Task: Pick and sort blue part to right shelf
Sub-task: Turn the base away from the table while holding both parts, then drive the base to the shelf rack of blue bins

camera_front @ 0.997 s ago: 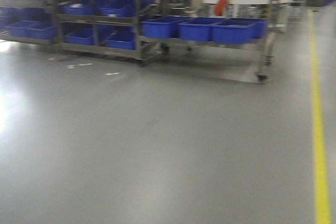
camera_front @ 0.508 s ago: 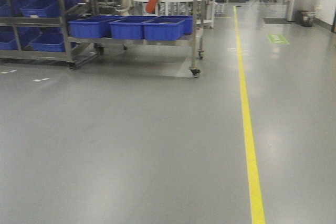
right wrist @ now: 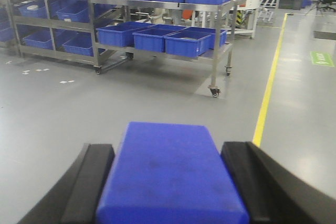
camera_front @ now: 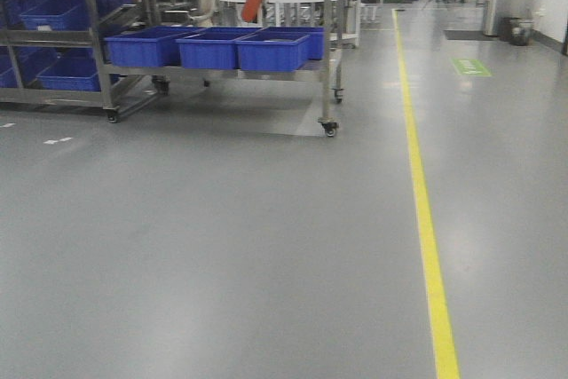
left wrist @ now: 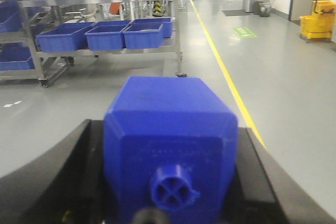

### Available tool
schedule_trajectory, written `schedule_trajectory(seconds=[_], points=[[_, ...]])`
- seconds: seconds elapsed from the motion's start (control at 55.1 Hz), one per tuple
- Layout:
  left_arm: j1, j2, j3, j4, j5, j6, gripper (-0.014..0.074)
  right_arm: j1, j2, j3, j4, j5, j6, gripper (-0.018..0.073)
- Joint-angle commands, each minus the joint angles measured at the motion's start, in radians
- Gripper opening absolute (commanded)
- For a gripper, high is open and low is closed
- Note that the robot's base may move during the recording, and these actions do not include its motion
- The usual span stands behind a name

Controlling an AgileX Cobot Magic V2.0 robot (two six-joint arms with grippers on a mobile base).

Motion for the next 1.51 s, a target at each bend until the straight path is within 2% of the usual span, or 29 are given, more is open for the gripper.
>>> schedule_trajectory(seconds=[0.0,1.487], points=[[-0.008,0.021,-0.031,-0.007,-0.096,-0.007,0.0123,-0.005,0.02,-0.029,-0.018,-0.094,-0.009,0.0216],[-0.008,0.021,-0.031,-0.007,-0.096,-0.007,0.0123,-0.005,0.02,-0.029,-0.018,-0.094,-0.009,0.0216]])
